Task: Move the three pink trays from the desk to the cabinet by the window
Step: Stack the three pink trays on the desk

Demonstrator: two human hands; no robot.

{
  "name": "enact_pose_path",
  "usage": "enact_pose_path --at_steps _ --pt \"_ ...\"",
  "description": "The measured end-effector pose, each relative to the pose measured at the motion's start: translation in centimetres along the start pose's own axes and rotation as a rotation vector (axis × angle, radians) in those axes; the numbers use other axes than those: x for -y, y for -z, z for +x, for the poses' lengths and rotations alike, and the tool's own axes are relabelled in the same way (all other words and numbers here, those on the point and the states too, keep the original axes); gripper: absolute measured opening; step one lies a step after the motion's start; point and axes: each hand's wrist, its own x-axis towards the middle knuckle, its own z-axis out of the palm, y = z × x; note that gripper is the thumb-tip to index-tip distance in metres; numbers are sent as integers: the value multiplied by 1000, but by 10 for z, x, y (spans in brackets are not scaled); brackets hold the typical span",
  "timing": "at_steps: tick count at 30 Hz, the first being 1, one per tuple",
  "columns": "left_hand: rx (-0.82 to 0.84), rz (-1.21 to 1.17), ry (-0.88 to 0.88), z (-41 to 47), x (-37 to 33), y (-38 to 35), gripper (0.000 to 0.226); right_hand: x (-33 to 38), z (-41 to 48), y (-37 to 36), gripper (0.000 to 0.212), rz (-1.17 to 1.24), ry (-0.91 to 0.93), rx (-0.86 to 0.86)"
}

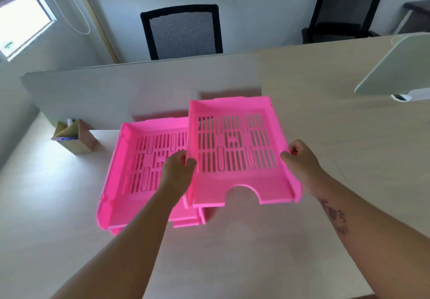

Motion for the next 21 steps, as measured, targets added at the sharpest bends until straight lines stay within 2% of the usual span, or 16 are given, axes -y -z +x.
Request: enact_pose_path --at_steps 9,14,21 --pt "-145 38 70 14 79 144 25 83 -51 -144 14 87 63 119" --pt "-137 13 94 15 112 167 28 92 -68 -183 17 97 56 142" --pt "-93 -36 76 19 128 169 29 92 -76 -197 21 50 49 107"
